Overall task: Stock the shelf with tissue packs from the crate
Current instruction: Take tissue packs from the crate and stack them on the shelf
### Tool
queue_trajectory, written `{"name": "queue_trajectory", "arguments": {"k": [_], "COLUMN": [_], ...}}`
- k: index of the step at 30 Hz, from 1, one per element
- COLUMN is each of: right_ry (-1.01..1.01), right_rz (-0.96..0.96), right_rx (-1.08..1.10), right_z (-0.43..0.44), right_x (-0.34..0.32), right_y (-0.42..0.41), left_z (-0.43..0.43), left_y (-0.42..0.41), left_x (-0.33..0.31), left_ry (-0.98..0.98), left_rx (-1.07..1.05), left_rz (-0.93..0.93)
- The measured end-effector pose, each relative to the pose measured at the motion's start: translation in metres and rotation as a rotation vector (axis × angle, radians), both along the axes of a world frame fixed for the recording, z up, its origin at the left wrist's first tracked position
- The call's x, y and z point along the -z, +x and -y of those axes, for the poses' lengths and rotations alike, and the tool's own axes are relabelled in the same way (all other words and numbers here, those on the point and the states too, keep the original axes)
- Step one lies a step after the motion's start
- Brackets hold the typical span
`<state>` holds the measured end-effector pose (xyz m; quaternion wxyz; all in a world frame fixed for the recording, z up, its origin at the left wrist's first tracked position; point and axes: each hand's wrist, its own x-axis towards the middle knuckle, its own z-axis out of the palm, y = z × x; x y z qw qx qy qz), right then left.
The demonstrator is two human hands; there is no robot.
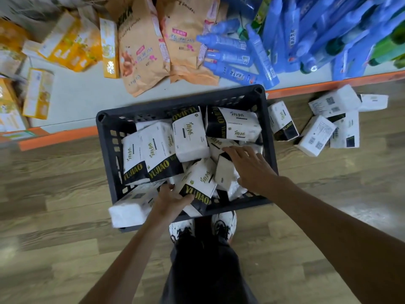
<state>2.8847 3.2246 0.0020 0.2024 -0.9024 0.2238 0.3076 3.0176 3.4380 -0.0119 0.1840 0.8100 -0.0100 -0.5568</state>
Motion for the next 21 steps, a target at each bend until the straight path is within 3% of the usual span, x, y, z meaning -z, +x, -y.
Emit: {"name": "queue_trajectory", "arguments": {"k": [4,10,14,21], "right_ry": [0.027,0.126,0.295,0.393], "right_rz": [0.054,0.177,0.104,0.104], "right_rx": [0.181,0.869,1.389,1.532], "right_z": [-0.003,-0.023,-0.047,-0.064], "right_x": [-0.009,-0.02,-0.019,-0.011], "right_y": [-0.006,-0.024,-0.036,-0.043], "left_z": [-0.001,-0.002,-0.005,-0.003], "left_y": [0.013,0.023,0.021,0.013], "left_x": [-0.013,-0.038,-0.04,-0.04], "left_ry": [-0.046,-0.153,-0.134,-0.108], "left_rx": [0.034,0.075,0.166,0.191], "left_rz": [0.05,0.199,0.227,0.153]}}
